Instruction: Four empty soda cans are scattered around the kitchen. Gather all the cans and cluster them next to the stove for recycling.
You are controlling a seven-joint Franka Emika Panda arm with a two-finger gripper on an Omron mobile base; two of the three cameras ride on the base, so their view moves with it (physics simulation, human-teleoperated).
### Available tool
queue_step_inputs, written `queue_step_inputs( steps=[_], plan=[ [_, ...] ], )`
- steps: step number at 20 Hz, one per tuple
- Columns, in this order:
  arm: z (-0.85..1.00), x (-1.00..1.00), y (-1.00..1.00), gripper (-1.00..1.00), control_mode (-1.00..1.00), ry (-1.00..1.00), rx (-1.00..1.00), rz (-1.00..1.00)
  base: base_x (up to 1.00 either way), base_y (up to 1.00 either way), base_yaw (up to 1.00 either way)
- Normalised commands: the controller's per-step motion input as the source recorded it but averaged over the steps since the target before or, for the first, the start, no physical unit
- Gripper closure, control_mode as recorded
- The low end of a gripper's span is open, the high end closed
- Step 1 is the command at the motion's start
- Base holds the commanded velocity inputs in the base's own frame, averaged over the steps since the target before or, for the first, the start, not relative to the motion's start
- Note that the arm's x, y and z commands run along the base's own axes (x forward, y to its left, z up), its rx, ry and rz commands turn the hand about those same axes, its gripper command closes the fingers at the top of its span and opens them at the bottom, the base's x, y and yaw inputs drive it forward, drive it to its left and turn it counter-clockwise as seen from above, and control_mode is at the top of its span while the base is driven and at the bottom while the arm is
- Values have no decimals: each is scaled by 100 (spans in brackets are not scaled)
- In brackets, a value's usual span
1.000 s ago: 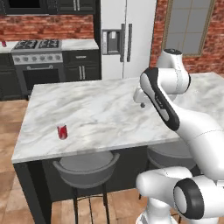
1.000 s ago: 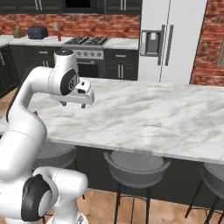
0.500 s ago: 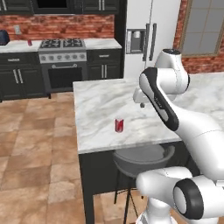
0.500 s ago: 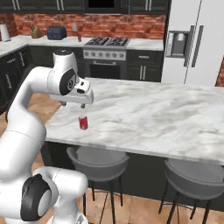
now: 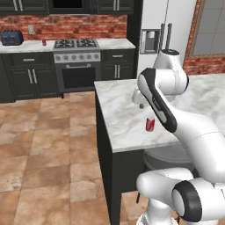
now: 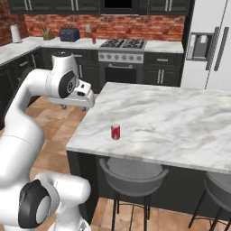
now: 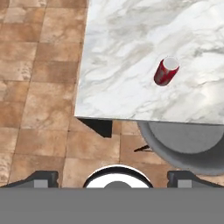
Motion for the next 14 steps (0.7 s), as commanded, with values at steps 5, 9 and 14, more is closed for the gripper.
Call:
queue_step_inputs(
  steps=[5,9,14],
  plan=[
    [0,0,0,-100,100,0,0,0,75,-12,0],
    [0,0,0,-100,100,0,0,0,62,-26,0],
    [0,0,0,-100,100,0,0,0,7,-5,0]
  ],
)
